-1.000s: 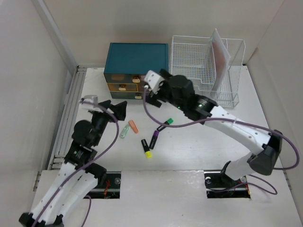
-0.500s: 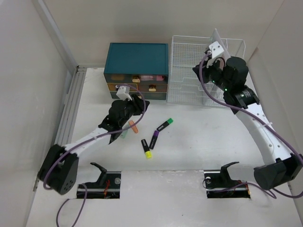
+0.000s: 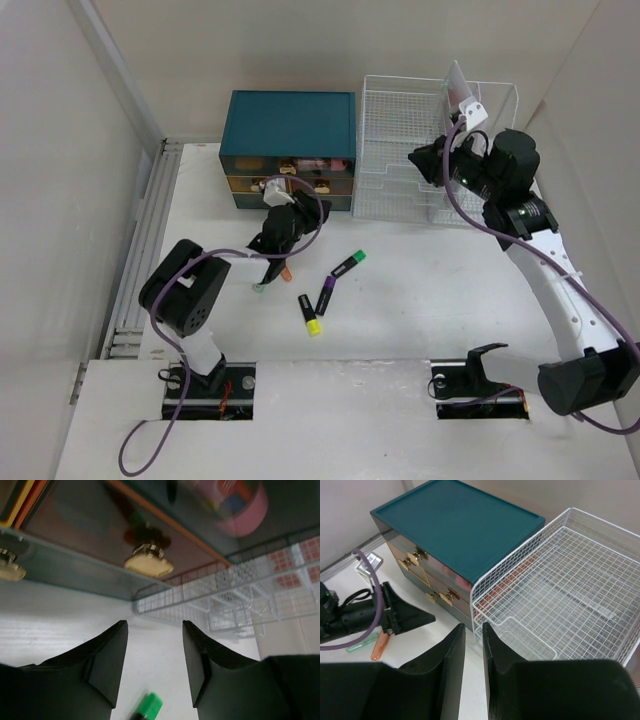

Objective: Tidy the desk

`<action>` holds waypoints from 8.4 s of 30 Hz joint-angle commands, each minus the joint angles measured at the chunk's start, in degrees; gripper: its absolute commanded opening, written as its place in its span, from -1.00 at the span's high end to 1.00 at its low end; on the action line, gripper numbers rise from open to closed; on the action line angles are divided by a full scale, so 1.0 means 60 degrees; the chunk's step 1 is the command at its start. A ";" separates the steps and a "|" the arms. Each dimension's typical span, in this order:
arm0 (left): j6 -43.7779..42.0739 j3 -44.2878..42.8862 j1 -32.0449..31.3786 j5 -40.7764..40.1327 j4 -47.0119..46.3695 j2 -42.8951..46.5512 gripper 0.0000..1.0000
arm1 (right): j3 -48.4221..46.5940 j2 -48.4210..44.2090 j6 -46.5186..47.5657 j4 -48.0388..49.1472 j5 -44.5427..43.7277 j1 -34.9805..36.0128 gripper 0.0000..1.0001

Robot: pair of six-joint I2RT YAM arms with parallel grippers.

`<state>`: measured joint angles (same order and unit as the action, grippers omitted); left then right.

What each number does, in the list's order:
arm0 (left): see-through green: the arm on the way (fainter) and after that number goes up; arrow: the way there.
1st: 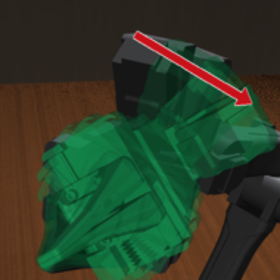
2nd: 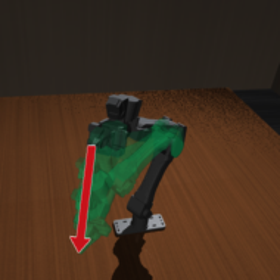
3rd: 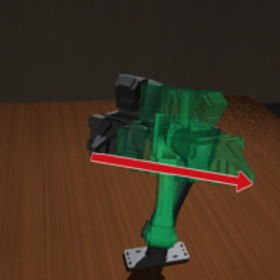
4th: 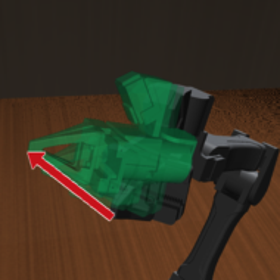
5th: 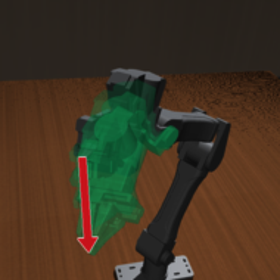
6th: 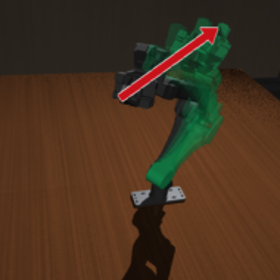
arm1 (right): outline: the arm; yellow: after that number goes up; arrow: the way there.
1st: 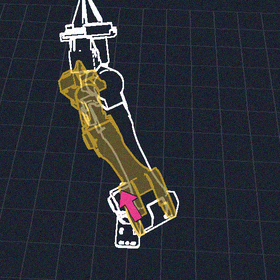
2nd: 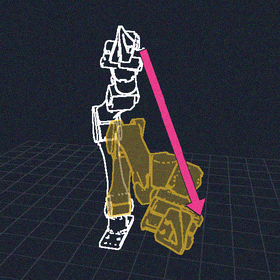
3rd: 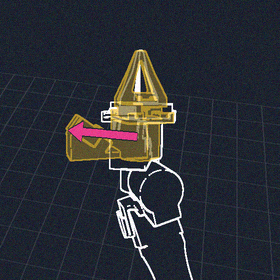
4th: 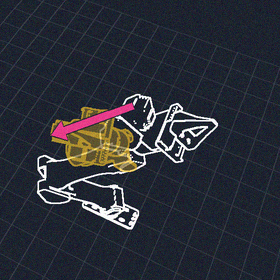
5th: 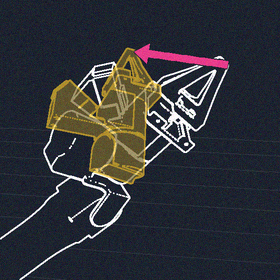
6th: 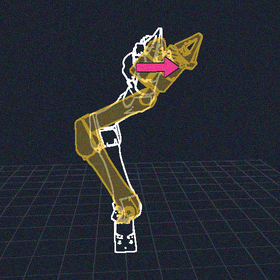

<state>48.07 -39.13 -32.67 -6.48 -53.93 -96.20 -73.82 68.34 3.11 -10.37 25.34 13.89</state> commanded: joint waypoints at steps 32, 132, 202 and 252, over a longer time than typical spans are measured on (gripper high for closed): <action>0.2036 -0.2251 0.0347 -0.1381 0.0038 -0.1617 0.06 | 0.0541 -0.0623 -0.0417 0.1143 0.0332 -0.0118 0.48; -0.7177 0.0297 -0.1499 -0.2348 0.9164 1.3133 -0.69 | -0.0454 0.7126 0.8943 -0.4042 -0.2217 0.5068 0.32; -0.7177 0.0385 -0.1499 -0.2348 0.9164 1.2957 -0.69 | -0.3373 0.5339 1.0885 -0.5721 0.2348 0.4511 0.03; -0.7177 0.0385 -0.1499 -0.2348 0.9164 1.3133 -0.69 | -0.1584 0.8094 1.2548 -0.6403 -0.0122 0.6679 0.61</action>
<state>5.80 -36.97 -41.89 -21.02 3.22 -18.09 -83.55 115.96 78.35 -49.41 26.09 53.34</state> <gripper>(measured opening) 0.846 0.375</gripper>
